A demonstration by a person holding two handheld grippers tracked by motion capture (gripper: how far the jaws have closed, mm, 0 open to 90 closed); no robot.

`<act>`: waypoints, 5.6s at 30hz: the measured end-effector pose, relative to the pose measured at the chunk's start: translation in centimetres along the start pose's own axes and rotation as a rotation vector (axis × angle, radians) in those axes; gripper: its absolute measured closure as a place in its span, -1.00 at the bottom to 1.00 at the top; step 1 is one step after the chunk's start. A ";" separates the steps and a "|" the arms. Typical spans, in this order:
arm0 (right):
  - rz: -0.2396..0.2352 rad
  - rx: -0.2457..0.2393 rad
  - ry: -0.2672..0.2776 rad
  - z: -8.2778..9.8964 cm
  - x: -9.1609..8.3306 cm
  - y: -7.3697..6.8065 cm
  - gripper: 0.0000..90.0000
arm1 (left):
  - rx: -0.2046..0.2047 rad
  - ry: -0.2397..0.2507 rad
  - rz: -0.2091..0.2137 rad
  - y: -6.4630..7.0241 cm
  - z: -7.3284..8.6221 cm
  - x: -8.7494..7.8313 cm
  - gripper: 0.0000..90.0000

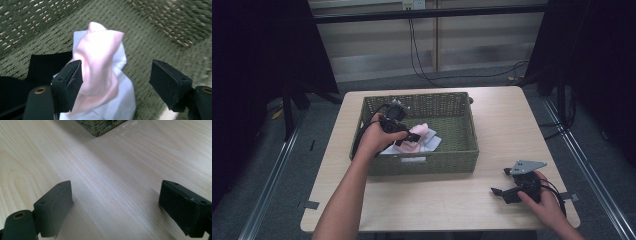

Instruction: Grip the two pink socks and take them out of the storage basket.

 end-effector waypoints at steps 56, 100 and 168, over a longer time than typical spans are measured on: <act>-0.006 -0.007 0.005 0.0 0.0 0.0 -0.75 | -0.060 -0.159 0.068 1.7 -2.9 -4.6 0.82; -0.006 -0.005 0.003 0.0 0.0 0.0 -0.75 | 0.084 -0.222 0.216 7.8 -2.6 -5.9 0.82; -0.007 -0.008 0.003 0.0 0.0 0.0 -0.75 | 0.132 -0.240 0.280 9.0 2.5 -1.1 0.40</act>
Point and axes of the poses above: each handheld gripper's, and its own axes: x roughly forward along the jaws, z roughly out of its underside, y roughly to its right, the point moved 2 cm from there along x, roughly forward along the jaws, and after that the axes turned 10 degrees about z, right-handed, at the moved point
